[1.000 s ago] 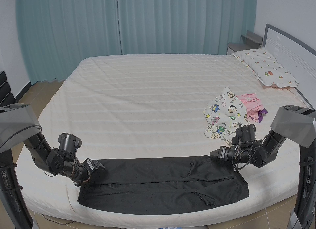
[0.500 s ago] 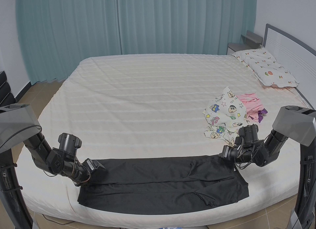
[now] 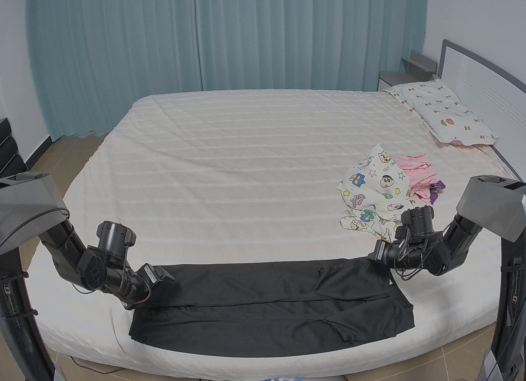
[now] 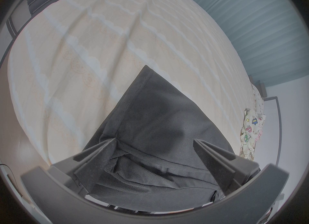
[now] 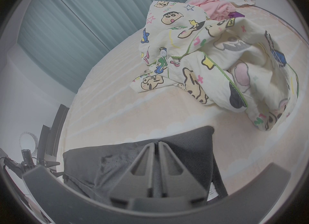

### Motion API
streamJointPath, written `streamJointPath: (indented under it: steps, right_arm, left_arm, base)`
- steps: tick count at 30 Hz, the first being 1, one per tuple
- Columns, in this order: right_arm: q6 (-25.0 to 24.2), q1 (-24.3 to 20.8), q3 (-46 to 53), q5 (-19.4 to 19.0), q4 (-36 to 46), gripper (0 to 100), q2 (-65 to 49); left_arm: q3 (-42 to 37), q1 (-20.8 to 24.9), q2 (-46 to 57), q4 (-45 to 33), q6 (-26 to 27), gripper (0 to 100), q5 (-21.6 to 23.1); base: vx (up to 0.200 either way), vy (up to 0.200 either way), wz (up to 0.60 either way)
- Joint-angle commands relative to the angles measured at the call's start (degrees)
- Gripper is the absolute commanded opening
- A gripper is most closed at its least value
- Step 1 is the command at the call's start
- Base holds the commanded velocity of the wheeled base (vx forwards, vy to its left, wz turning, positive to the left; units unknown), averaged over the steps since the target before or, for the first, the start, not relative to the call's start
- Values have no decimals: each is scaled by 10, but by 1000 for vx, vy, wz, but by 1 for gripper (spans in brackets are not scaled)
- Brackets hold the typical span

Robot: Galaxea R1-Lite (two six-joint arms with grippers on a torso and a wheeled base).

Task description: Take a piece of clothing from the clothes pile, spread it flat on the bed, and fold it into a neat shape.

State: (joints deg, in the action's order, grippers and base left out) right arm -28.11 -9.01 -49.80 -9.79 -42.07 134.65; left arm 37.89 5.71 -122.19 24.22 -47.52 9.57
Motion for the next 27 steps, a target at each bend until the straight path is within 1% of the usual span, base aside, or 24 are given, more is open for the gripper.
streamJointPath:
  steps: [1, 4, 8, 10, 13, 15, 17, 20, 23, 27]
  right_arm:
    - [-1, 1, 1, 0, -1, 100, -3]
    - [-1, 7, 7, 2, -16, 100, -25]
    - [-1, 10, 38, 1, -21, 100, -69]
    - [-1, 5, 89, 0, -21, 100, -113]
    - [-2, 0, 146, -2, -22, 100, -152]
    - [-12, -5, 177, -2, -21, 100, -179]
    - [-35, -15, 208, -1, -21, 100, -204]
    - [-59, -35, 249, 0, -21, 100, -236]
    - [-60, -46, 284, 1, -23, 100, -244]
    - [-70, -44, 302, 6, -25, 100, -255]
  left_arm:
    - [0, 0, 0, 0, 0, 100, 0]
    - [0, 0, 3, 0, -4, 100, 2]
    - [0, -4, 8, 0, -6, 100, 7]
    - [-3, -5, 15, 0, -6, 100, 7]
    - [-16, -5, 41, 1, -6, 100, 9]
    - [-26, -4, 64, 1, -6, 100, 20]
    - [-33, -3, 82, 0, -7, 100, 34]
    - [-34, -3, 90, -3, -7, 100, 37]
    - [-36, -3, 89, -4, -6, 100, 38]
    - [-39, -4, 90, -1, -5, 100, 37]
  base:
    - [0, 0, 0]
    - [0, 0, 0]
    - [0, 0, 0]
    - [0, 0, 0]
    - [0, 0, 0]
    - [0, 0, 0]
    - [0, 0, 0]
    - [0, 0, 0]
    - [0, 0, 0]
    - [0, 0, 0]
